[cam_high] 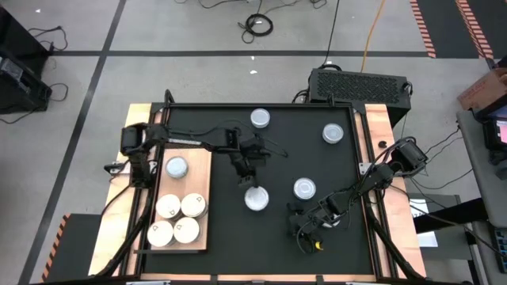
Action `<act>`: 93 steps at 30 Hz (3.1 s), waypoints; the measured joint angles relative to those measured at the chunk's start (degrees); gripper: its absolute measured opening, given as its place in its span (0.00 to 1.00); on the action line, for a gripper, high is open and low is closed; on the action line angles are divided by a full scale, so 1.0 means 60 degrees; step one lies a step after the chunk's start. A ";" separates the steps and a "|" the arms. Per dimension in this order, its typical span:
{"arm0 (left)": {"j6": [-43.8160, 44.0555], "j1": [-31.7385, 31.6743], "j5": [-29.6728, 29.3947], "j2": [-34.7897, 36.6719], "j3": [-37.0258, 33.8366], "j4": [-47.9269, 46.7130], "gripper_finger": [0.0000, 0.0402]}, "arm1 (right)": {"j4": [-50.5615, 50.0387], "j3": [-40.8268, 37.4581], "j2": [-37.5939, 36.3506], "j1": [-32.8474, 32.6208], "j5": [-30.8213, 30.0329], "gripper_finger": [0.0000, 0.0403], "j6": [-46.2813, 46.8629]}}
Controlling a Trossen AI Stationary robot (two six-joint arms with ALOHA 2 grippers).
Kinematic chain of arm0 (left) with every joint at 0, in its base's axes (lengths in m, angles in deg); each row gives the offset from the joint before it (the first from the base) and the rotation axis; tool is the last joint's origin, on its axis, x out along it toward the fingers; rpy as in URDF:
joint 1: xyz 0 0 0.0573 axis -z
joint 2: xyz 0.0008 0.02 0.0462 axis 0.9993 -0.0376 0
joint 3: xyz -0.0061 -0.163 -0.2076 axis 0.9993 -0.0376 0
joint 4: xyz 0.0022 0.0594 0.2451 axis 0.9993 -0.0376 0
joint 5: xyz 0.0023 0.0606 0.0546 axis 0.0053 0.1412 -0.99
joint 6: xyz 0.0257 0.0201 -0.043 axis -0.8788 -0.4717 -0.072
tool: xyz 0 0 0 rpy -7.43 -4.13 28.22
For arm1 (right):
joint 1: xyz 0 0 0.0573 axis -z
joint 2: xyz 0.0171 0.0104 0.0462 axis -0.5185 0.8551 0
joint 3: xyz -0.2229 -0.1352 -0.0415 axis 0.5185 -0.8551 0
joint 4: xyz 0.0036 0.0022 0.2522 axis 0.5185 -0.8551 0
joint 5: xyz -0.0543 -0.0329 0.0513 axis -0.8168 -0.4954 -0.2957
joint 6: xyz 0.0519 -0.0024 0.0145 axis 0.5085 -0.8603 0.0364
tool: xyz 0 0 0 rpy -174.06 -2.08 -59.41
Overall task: Stack canned seafood by type on shelf
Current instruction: Put the green tuna can aligned with the other green tuna can on the shelf
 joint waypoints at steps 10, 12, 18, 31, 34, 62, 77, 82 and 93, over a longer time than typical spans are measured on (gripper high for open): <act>-0.0727 -0.0684 -0.0252 0.1917 -0.0006 -0.1637 0.00 | 0.0008 0.0004 0.0000 -0.0113 -0.0004 0.00 0.0076; -0.0893 -0.0832 -0.0266 0.2378 -0.0276 -0.1774 0.00 | 0.0012 0.0001 0.0000 -0.0139 0.0001 0.00 0.0139; -0.0838 -0.1443 -0.0270 0.4117 -0.2136 -0.1058 0.00 | -0.0034 -0.0011 -0.0004 -0.0251 0.0000 0.00 0.0321; -0.0902 -0.3375 -0.0197 0.6482 -0.4656 -0.1336 0.00 | 0.0430 -0.0255 -0.0004 -0.0235 -0.0029 0.00 0.0328; -0.0873 -0.3555 -0.0281 0.6787 -0.4980 -0.1610 0.00 | 0.0432 -0.0255 -0.0004 -0.0229 -0.0040 0.00 0.0328; 0.0810 -0.2766 -0.3298 0.9300 -0.5176 -0.3776 0.00 | 0.0459 -0.0255 -0.0004 -0.0164 -0.0044 0.00 0.0291; 0.0194 -0.4058 -0.3578 0.9930 -0.6873 -0.3427 0.00 | 0.0493 -0.0257 -0.0004 -0.0166 -0.0038 0.00 0.0291; 0.0202 -0.4262 -0.3714 0.9879 -0.6900 -0.3428 0.00 | 0.0685 -0.0258 -0.0004 -0.0164 -0.0037 0.00 0.0276; 0.0715 -0.4262 -0.4195 0.9876 -0.6900 -0.3428 0.09 | 0.0699 -0.0255 -0.0004 -0.0157 -0.0040 0.00 0.0248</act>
